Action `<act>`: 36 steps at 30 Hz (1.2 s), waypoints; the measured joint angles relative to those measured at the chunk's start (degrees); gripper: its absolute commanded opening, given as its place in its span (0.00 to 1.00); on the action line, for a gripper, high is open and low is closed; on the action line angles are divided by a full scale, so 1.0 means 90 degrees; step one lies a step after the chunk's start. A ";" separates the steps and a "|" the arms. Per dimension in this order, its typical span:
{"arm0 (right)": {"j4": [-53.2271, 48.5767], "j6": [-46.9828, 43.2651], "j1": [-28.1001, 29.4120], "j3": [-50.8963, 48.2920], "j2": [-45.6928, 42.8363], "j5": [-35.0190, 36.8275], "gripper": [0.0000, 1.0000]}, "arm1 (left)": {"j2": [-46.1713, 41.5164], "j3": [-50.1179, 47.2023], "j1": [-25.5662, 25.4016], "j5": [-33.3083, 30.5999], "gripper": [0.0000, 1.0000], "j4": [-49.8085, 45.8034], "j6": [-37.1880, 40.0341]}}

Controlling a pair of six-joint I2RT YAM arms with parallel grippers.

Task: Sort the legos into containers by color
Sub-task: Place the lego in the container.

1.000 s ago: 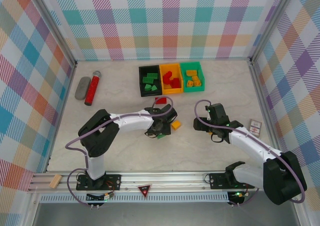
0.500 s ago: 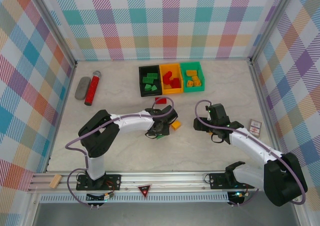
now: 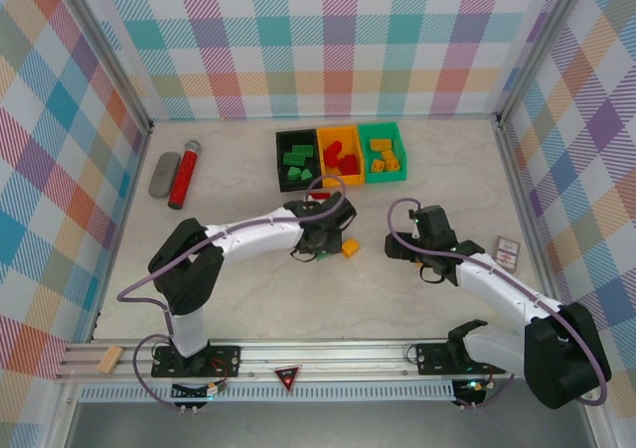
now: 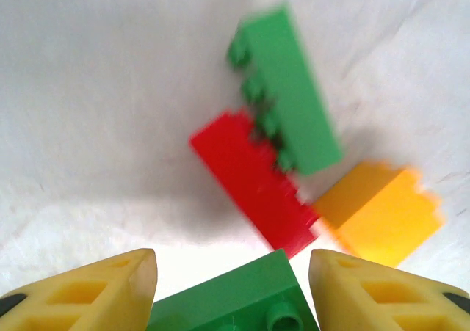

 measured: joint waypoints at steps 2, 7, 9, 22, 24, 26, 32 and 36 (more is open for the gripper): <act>0.0000 0.0000 0.0000 -0.0002 0.0000 -0.0010 0.76 | 0.0000 0.0459 0.0262 -0.0017 0.56 -0.0163 0.0209; 0.0002 0.0000 0.0000 -0.0002 0.0000 -0.0044 0.76 | 0.0129 0.1863 0.1158 -0.0015 0.56 -0.0537 0.0775; 0.0002 0.0000 0.0000 -0.0002 -0.0002 -0.0044 0.76 | 0.0335 0.2538 0.1542 0.0017 0.56 -0.0639 0.0996; 0.0056 0.0000 0.0000 -0.0073 -0.0143 -0.0044 0.76 | 0.2883 0.5809 0.2820 0.0755 0.67 -0.0729 0.1418; 0.0063 0.0000 0.0000 -0.0073 -0.0165 -0.0044 0.76 | 0.3254 0.6215 0.2895 0.0760 0.74 -0.0748 0.1384; 0.0070 0.0002 0.0000 -0.0073 -0.0168 -0.0044 0.76 | 0.3378 0.6302 0.2934 0.0799 0.77 -0.0763 0.1382; 0.0073 0.0002 0.0000 -0.0073 -0.0168 -0.0041 0.76 | 0.2708 0.4974 0.2941 0.0984 0.78 -0.0296 0.1348; 0.0070 0.0012 0.0000 -0.0073 -0.0165 -0.0036 0.76 | 0.1268 0.2679 0.2885 0.1185 0.78 0.0444 0.1282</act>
